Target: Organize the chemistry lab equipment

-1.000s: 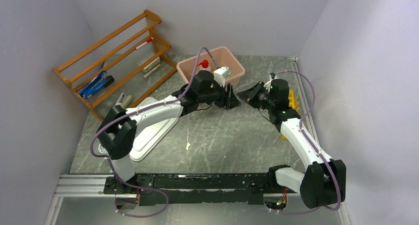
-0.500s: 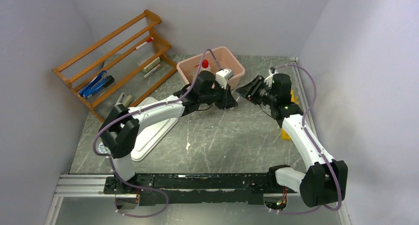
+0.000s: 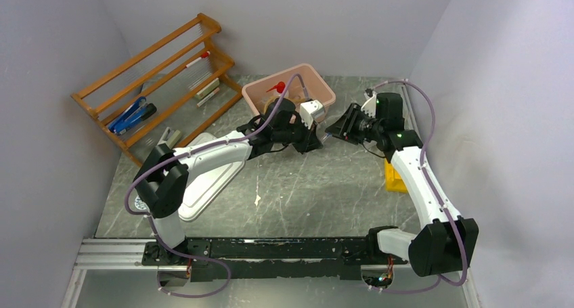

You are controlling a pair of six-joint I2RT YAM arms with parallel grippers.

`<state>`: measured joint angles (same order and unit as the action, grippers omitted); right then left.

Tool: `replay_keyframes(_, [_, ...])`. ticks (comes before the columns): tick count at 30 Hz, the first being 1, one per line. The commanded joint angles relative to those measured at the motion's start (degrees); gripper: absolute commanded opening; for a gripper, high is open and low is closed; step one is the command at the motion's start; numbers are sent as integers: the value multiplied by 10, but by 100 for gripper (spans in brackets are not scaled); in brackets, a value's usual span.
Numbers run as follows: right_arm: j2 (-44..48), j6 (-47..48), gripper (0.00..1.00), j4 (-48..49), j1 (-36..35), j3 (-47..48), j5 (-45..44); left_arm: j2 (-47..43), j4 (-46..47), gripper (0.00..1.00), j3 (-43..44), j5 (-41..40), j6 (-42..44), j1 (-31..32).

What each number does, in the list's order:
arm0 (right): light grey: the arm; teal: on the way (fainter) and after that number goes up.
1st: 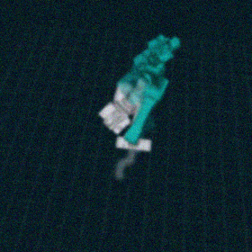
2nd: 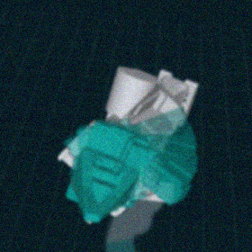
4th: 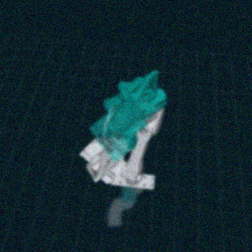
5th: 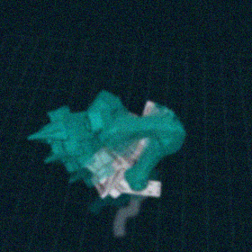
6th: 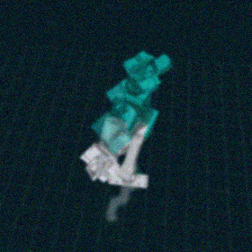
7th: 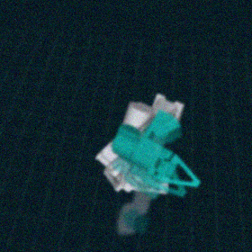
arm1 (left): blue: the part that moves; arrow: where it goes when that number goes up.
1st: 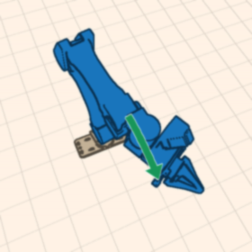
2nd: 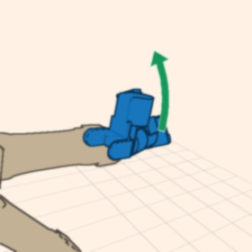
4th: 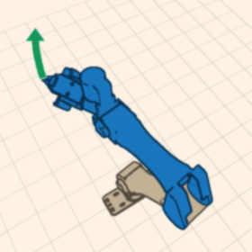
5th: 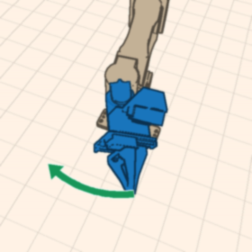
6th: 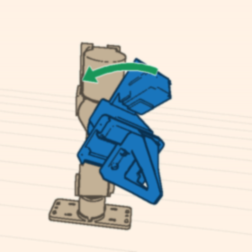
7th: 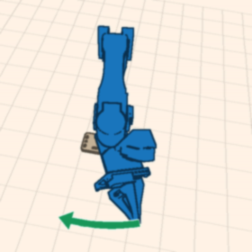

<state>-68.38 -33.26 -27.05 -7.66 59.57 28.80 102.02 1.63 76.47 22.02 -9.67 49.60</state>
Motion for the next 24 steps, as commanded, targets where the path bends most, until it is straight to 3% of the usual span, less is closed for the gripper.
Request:
replay_keyframes(1, [-10,13,41,-35,6,16,10,-22,5,5,10,20,32,3])
replay_keyframes(6, [-16,-1,43,-26,7,8,21,-26,12,5,3,29,33,3])
replay_keyframes(18, [-15,-10,11,-6,11,0,21,-35,7,5,-5,15,31,3])
replay_keyframes(19, [-14,-3,9,-9,12,3,5,-35,5,9,-5,8,28,2])
replay_keyframes(23, [4,39,8,-9,14,8,-116,-42,-6,56,-6,-37,10,1])
replay_keyframes(24, [10,52,8,-5,13,5,-156,-47,-6,62,-9,-45,6,0])
